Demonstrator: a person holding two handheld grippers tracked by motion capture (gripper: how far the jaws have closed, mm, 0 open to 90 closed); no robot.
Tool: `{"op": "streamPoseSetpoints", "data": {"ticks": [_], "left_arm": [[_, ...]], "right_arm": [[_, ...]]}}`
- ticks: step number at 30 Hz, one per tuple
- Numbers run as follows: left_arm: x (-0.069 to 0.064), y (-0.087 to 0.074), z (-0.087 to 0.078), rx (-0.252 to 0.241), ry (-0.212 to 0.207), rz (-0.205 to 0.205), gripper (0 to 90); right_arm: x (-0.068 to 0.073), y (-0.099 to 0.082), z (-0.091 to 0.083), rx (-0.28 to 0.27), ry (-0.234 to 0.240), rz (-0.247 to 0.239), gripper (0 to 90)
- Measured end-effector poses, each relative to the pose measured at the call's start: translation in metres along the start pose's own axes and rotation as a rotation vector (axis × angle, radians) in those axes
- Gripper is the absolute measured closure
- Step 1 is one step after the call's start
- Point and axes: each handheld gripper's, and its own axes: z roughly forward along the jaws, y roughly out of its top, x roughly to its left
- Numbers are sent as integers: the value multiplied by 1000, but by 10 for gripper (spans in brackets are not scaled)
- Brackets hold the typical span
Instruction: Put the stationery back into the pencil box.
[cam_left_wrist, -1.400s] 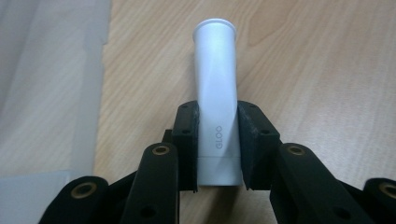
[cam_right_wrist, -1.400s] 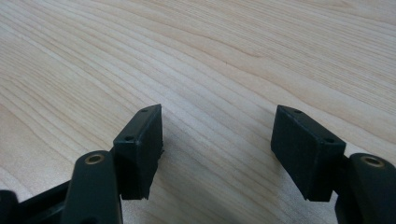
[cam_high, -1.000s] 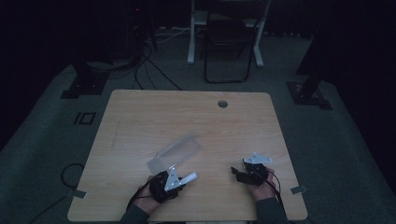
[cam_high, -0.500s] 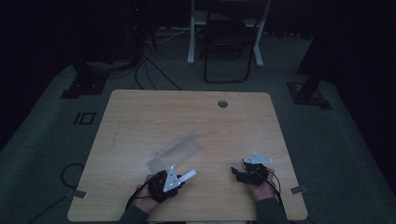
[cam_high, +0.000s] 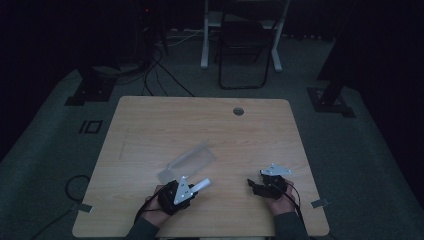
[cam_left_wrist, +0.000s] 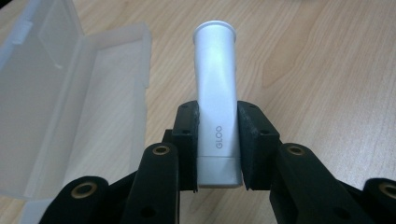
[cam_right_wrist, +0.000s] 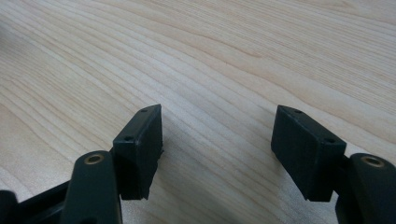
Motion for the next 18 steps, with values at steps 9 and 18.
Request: {"op": "streamPoseSetpoints", "data": {"ticks": [9, 18], "left_arm": [[5, 6, -5, -17, 21, 8, 711], [9, 11, -8, -32, 29, 21, 711]], "right_arm": [[0, 0, 0, 0, 1, 0, 337], [0, 0, 0, 0, 1, 0, 336]]}}
